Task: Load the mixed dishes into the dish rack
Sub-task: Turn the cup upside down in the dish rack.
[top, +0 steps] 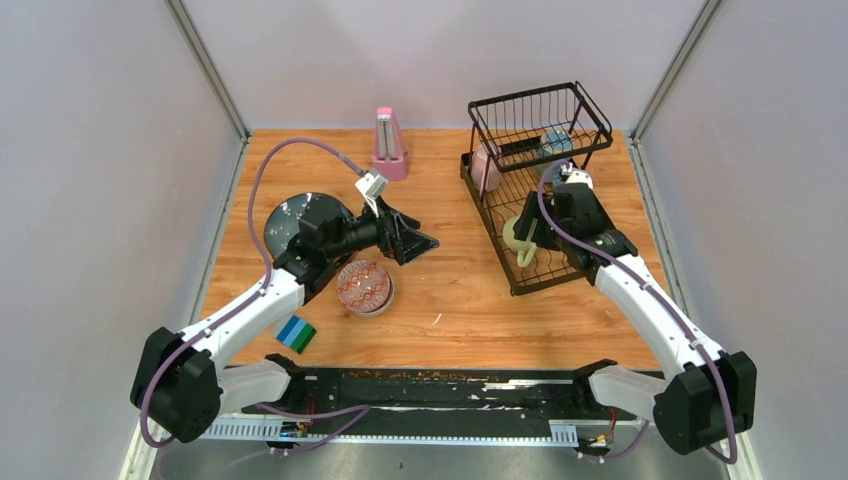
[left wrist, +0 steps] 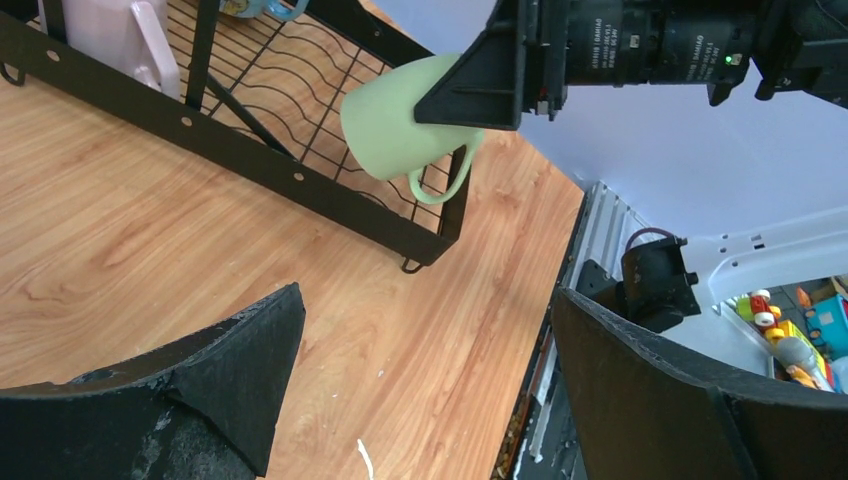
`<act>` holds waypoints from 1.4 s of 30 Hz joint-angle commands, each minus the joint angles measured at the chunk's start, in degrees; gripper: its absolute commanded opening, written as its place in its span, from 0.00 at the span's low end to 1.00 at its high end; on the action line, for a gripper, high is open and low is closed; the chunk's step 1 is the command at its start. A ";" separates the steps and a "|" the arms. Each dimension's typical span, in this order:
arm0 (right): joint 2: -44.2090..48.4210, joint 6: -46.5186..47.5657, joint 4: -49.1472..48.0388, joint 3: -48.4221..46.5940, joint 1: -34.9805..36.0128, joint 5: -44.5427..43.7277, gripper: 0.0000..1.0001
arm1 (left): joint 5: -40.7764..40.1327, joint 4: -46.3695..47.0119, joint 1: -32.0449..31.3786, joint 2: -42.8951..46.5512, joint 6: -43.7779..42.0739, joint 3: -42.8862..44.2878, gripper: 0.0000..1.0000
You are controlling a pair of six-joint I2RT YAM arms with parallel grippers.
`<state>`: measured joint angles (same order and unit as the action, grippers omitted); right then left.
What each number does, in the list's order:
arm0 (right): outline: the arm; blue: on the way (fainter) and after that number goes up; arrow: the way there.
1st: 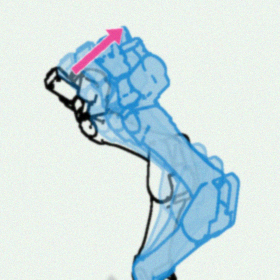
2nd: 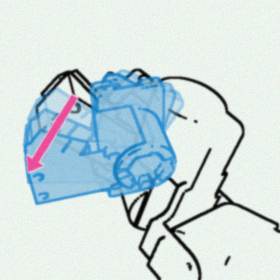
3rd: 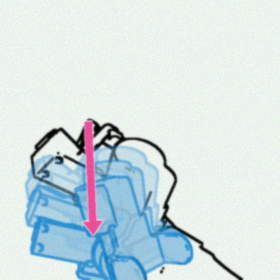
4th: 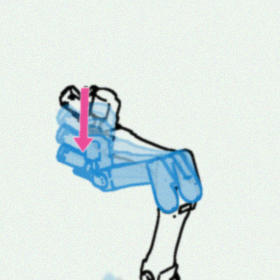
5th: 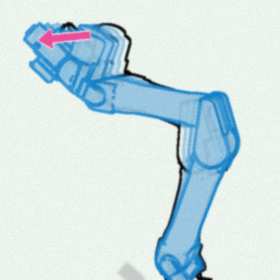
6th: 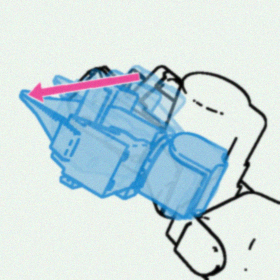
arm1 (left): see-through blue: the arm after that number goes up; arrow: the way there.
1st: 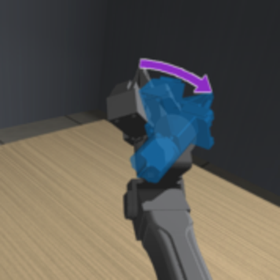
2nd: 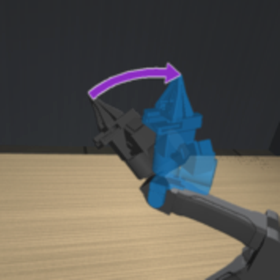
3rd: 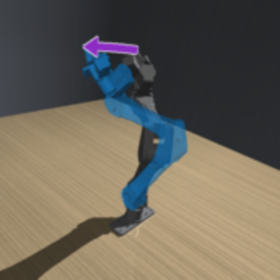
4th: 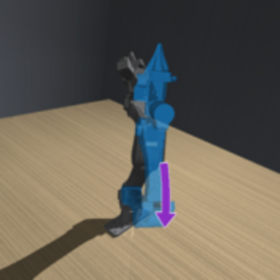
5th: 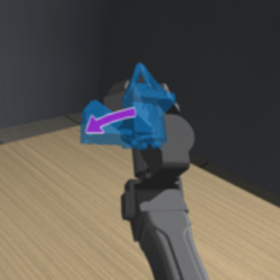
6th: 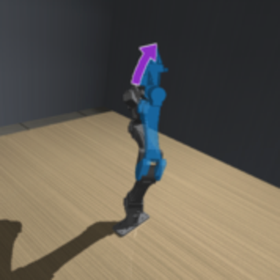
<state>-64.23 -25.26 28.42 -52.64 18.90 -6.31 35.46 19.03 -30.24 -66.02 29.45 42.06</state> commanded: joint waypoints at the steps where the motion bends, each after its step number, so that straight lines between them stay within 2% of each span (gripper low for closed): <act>1: -3.17 2.93 -0.41 -6.58 -0.44 -7.30 0.34 | -0.37 0.31 0.28 0.10 -1.24 2.73 1.00; 11: -12.23 5.62 1.52 -11.39 -1.36 -10.23 0.36 | -0.36 -0.30 0.27 -0.08 -1.06 2.76 1.00; 20: -17.99 6.57 1.68 -13.39 -3.92 -7.42 0.41 | -0.36 -0.10 0.31 -0.54 -0.91 2.59 1.00; 28: -22.07 5.61 0.87 -14.26 -5.11 -9.28 0.45 | -0.52 0.52 0.27 -0.62 -0.69 2.31 1.00; 31: -23.81 5.96 0.79 -15.03 -5.25 -8.54 0.51 | -0.33 1.09 0.27 -1.12 -0.32 2.25 1.00; 34: -24.82 5.67 0.83 -15.30 -5.23 -8.53 0.63 | -0.08 1.27 0.27 -1.58 -0.02 2.61 1.00; 42: -23.22 5.62 0.81 -14.77 -5.30 -9.02 0.85 | 0.04 1.36 0.30 -1.85 0.02 2.59 1.00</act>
<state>-88.99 -19.62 32.08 -65.32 13.91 -14.46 35.46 18.24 -30.24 -67.68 29.61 42.09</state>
